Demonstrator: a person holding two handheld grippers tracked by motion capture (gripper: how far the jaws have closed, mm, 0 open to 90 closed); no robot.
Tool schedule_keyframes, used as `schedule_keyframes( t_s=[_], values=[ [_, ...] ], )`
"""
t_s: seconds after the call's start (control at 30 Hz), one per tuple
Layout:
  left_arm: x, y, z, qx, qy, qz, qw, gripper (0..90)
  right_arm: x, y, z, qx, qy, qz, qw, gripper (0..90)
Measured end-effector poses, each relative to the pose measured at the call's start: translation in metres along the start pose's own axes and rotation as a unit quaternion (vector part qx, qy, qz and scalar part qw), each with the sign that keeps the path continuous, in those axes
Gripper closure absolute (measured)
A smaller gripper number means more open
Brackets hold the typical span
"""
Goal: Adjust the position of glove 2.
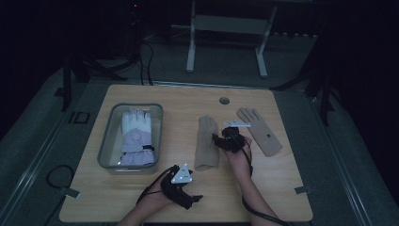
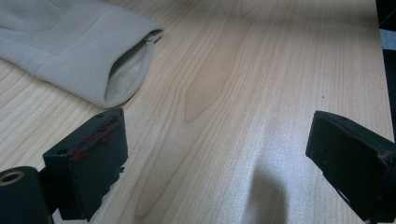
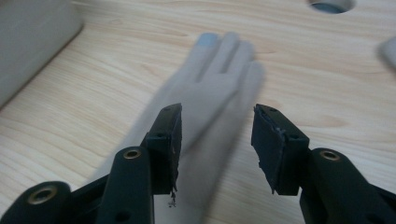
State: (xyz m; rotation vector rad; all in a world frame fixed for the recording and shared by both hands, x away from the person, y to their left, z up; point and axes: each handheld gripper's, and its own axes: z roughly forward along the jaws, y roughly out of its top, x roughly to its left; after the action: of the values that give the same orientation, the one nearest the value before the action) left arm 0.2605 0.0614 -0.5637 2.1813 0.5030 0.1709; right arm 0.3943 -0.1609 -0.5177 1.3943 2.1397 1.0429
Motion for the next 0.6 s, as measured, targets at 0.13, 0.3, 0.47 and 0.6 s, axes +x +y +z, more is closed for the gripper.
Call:
schedule_keyframes(
  t_s=[0.13, 0.3, 0.47, 0.6],
  values=[
    [0.0, 0.0, 0.001, 0.001, 0.0, -0.001, 1.0, 5.7, -0.023, 0.001, -0.009, 0.0, -0.011, 0.007, 0.9999, 53.5],
    [0.0, 0.0, 0.001, 0.003, 0.0, -0.001, 1.0, 5.7, -0.055, -0.004, -0.016, 0.007, -0.026, 0.022, 0.9994, 53.6],
    [-0.001, 0.0, 0.001, 0.003, -0.003, -0.003, 1.0, 5.7, -0.083, -0.009, -0.022, 0.011, -0.052, 0.021, 0.9984, 54.3],
    [-0.001, 0.0, 0.001, 0.006, -0.003, 0.0, 1.0, 5.7, -0.109, -0.013, -0.028, 0.011, -0.066, 0.037, 0.9971, 54.2]
  ],
)
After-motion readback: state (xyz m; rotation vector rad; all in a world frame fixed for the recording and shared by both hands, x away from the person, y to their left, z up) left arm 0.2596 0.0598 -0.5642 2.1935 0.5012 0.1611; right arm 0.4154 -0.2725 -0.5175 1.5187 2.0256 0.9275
